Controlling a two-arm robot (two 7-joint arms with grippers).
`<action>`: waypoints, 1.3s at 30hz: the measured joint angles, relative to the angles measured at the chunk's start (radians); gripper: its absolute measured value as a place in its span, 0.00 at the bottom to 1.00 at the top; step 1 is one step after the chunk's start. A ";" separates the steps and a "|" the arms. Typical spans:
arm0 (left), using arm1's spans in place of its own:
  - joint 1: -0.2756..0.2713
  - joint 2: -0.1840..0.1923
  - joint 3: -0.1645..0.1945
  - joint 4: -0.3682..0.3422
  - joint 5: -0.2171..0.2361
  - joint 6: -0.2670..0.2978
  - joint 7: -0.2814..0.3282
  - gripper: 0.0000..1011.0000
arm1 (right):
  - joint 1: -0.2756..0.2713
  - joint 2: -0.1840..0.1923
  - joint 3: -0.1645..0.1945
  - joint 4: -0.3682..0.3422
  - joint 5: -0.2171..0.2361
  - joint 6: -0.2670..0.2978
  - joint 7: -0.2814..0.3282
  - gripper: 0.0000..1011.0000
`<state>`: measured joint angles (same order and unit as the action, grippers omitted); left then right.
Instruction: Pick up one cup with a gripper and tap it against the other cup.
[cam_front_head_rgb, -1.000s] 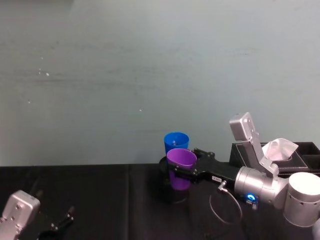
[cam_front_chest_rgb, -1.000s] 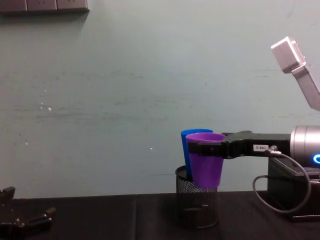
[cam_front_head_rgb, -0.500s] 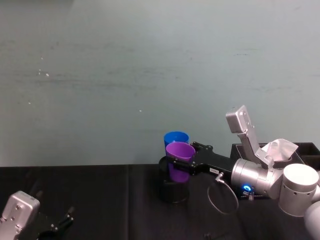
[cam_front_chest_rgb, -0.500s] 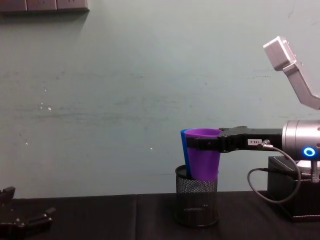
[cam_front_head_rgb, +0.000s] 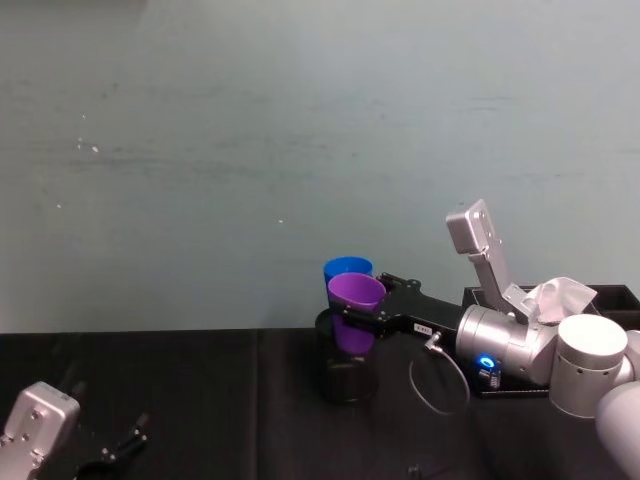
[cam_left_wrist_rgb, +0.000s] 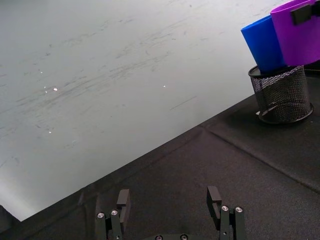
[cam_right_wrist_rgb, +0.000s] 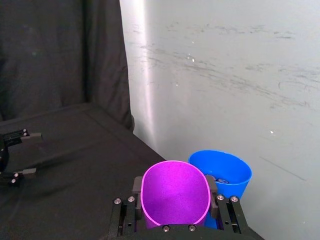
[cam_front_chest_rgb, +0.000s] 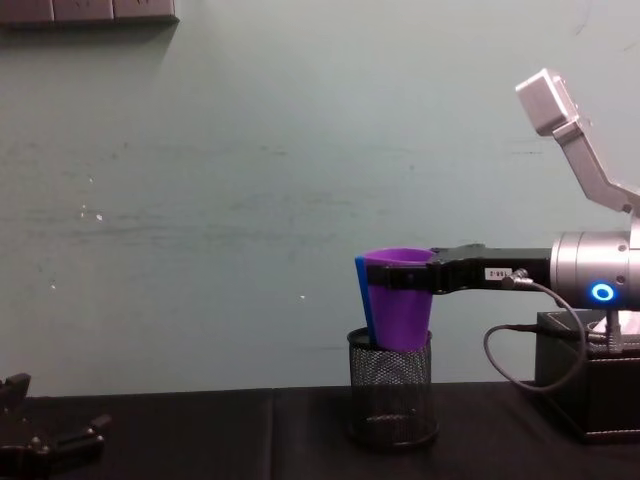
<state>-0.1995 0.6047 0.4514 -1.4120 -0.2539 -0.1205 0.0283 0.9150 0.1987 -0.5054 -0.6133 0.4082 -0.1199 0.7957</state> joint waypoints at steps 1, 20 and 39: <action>0.000 0.000 0.000 0.000 0.000 0.000 0.000 0.99 | 0.001 -0.002 0.002 0.003 -0.001 -0.001 0.001 0.71; 0.000 0.000 0.000 0.000 0.000 0.000 0.000 0.99 | 0.008 -0.010 0.012 0.019 -0.007 -0.003 0.014 0.71; 0.000 0.000 0.000 0.000 0.000 0.000 0.000 0.99 | 0.006 -0.009 0.010 0.016 -0.006 -0.002 0.011 0.71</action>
<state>-0.1995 0.6047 0.4514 -1.4120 -0.2539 -0.1205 0.0283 0.9215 0.1899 -0.4951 -0.5974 0.4020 -0.1223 0.8062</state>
